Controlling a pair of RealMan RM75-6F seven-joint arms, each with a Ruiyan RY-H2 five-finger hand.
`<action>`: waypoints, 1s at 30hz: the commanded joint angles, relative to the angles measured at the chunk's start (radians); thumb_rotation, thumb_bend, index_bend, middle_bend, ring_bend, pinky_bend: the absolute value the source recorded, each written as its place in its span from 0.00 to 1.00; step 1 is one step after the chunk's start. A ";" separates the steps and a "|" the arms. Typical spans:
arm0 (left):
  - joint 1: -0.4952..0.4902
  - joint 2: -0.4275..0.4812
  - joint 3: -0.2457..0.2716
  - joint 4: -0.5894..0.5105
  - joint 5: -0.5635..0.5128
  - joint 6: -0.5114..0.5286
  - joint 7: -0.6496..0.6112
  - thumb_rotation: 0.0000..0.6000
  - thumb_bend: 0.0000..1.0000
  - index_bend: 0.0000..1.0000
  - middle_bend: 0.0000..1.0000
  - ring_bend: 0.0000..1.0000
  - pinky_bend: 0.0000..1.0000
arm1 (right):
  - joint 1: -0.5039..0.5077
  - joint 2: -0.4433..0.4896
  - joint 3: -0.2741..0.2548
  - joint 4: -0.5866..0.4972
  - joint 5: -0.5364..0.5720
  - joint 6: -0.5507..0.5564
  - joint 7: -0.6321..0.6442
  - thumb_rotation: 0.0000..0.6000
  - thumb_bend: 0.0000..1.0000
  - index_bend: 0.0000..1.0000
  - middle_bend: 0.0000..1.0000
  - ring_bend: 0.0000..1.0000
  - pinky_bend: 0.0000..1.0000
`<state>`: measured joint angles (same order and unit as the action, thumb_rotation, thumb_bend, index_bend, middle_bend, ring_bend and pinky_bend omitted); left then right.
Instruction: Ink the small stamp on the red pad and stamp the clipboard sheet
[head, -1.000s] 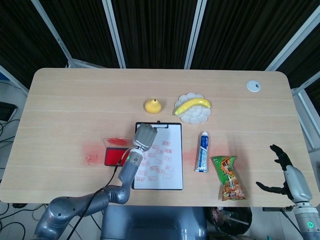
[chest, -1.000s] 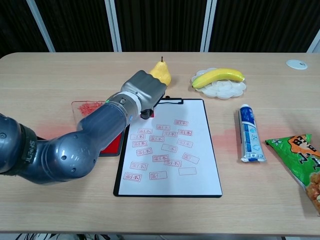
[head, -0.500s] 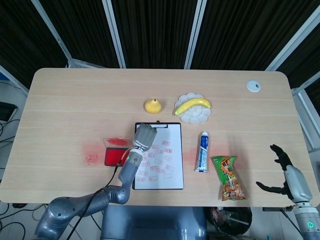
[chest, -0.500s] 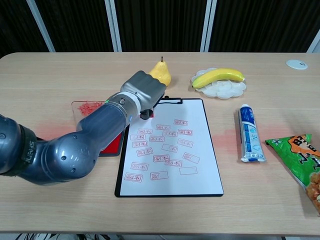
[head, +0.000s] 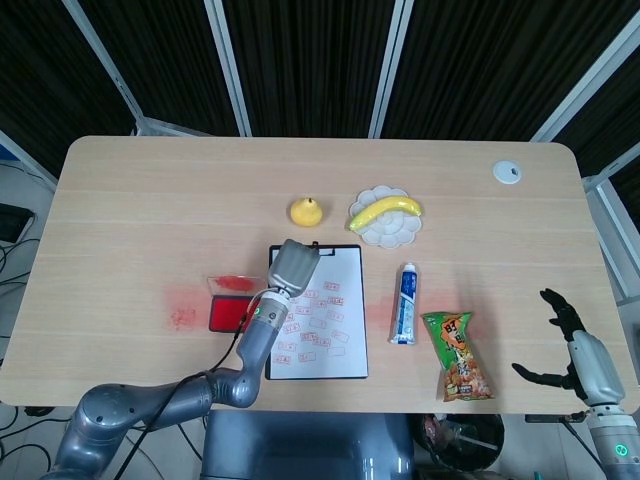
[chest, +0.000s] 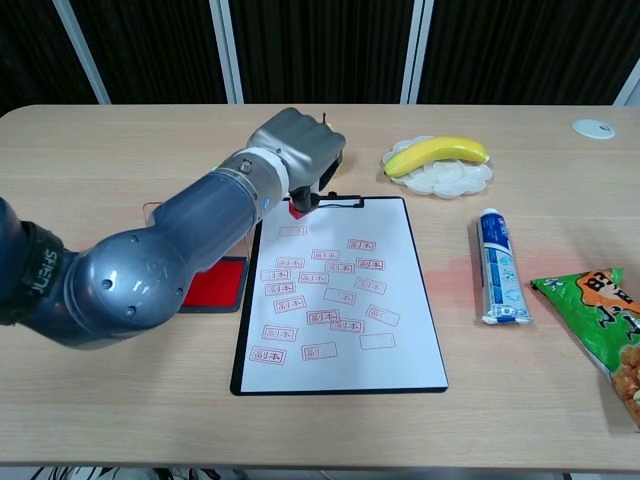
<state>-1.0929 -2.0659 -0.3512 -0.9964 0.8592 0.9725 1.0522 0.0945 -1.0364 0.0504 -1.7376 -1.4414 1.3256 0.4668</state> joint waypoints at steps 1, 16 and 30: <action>0.002 0.087 -0.028 -0.150 -0.013 0.059 0.057 1.00 0.58 0.80 0.87 0.94 1.00 | 0.000 -0.001 0.001 0.000 0.001 0.001 -0.001 1.00 0.14 0.09 0.00 0.00 0.22; 0.174 0.476 0.042 -0.650 0.000 0.202 0.015 1.00 0.58 0.80 0.87 0.94 1.00 | -0.001 -0.002 0.003 0.000 0.006 0.001 -0.006 1.00 0.14 0.09 0.00 0.00 0.22; 0.377 0.697 0.321 -0.649 0.341 0.156 -0.372 1.00 0.58 0.79 0.85 0.93 1.00 | -0.001 -0.008 0.006 -0.008 0.013 0.006 -0.047 1.00 0.14 0.09 0.00 0.00 0.22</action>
<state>-0.7602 -1.3946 -0.0908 -1.6818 1.1331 1.1408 0.7525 0.0941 -1.0438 0.0561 -1.7462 -1.4285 1.3308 0.4204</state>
